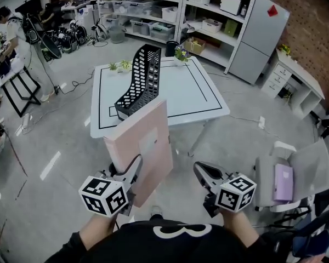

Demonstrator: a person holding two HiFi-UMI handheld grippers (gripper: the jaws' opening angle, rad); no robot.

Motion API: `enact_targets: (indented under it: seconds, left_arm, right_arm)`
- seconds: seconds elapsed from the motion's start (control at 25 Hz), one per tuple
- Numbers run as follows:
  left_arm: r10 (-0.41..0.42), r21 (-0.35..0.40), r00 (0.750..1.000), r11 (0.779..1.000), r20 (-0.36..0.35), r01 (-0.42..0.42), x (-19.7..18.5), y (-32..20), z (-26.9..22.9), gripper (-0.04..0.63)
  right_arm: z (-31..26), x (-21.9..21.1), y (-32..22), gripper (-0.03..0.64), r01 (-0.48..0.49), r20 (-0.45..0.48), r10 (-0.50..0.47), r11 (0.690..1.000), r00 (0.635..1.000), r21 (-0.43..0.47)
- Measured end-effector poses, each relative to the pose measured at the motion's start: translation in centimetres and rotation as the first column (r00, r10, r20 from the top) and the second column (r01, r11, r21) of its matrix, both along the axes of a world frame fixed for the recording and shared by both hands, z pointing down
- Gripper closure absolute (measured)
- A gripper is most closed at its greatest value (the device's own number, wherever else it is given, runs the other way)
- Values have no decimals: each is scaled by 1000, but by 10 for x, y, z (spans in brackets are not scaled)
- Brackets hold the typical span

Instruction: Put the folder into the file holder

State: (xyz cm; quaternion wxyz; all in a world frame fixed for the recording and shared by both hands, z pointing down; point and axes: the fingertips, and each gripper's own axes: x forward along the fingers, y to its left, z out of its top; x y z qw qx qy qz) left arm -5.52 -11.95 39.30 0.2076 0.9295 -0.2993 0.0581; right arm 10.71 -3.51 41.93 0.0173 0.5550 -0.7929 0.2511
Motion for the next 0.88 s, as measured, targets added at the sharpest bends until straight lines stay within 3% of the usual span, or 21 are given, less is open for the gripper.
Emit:
enact_targets:
  seconds: [0.24,0.4,0.64,0.88]
  left_arm:
    - [-43,28,999,999,3,42,-6,-64,-6,468]
    - [-67,37,998,997,-22,67,-10,-92,-15,468]
    - [-94,85,994,991,-58,99,-17,-115,-46,468]
    - [-131,146,990,980,-49,136,-21,-136,-73,468]
  right_arm:
    - [19,4,-62,612,32,7,-31,998,999,-49]
    - [22,7,-93,612,45,13,-44,998,999,-33]
    - [27,1,-116,612,65,58,-64,998,996,-18]
    - [32,-9,-131,614,122,101,-120,992,988,-17]
